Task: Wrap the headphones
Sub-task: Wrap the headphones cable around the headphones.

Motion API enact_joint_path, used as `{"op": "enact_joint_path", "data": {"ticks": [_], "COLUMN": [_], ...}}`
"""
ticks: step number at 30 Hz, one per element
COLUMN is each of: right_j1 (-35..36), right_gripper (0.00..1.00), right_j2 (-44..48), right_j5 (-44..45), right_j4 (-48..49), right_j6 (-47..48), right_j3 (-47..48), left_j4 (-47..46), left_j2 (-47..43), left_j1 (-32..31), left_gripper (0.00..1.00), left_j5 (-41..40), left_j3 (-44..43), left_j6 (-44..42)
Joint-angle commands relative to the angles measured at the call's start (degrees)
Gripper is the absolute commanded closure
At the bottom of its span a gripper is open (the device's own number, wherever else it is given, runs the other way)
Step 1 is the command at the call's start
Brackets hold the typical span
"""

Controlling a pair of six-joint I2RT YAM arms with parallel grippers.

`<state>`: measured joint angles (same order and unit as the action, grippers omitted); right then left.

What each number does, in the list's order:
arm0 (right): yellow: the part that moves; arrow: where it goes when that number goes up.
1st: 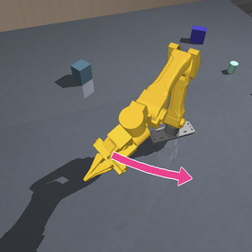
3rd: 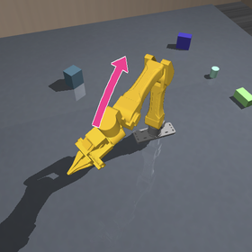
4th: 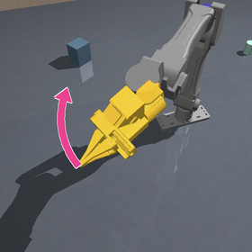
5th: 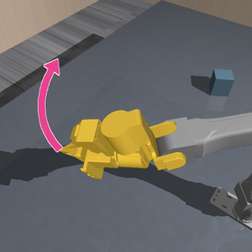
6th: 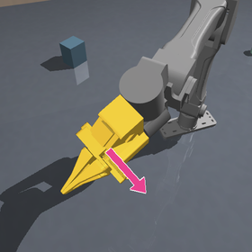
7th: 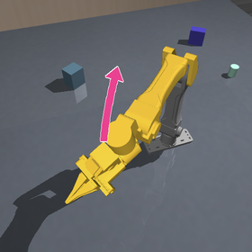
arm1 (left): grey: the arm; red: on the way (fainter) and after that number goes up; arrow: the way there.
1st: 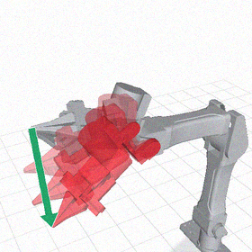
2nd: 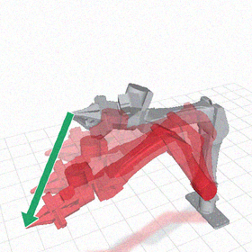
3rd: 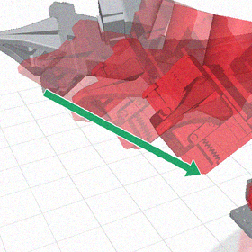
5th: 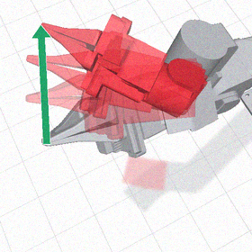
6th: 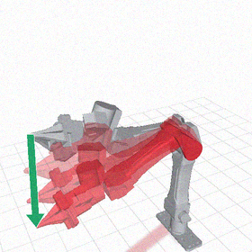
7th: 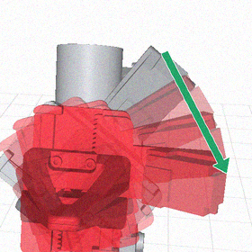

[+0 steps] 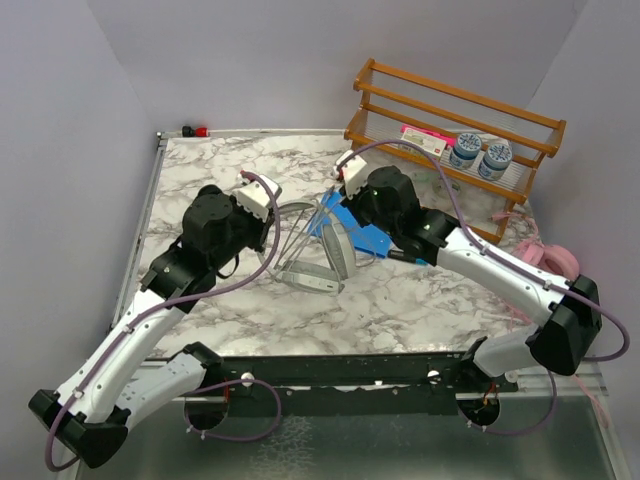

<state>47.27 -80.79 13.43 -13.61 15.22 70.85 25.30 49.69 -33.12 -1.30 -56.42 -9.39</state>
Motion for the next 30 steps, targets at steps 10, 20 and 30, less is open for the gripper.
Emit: {"op": "enact_joint_path", "data": {"ticks": [10, 20, 30], "right_j1": [-9.0, -10.4, -10.5], "right_gripper": [0.94, 0.91, 0.89], "right_j2": [2.4, 4.4, 6.4], "right_j5": [-7.4, -17.4, -31.6], "right_j4": [22.1, 35.9, 47.6], "right_j6": [-12.4, -14.1, -19.9], "right_j3": [-13.9, -23.9, -32.2], "left_j4": [4.2, 3.5, 5.9], "left_j2": [-2.1, -0.6, 5.9], "left_j1": [-0.2, -0.2, -0.2], "left_gripper": [1.0, 1.0, 1.0], "left_j5": [18.4, 23.7, 20.1], "left_j3": [-9.6, -13.9, -24.2], "left_j6": [13.8, 21.9, 36.2]}}
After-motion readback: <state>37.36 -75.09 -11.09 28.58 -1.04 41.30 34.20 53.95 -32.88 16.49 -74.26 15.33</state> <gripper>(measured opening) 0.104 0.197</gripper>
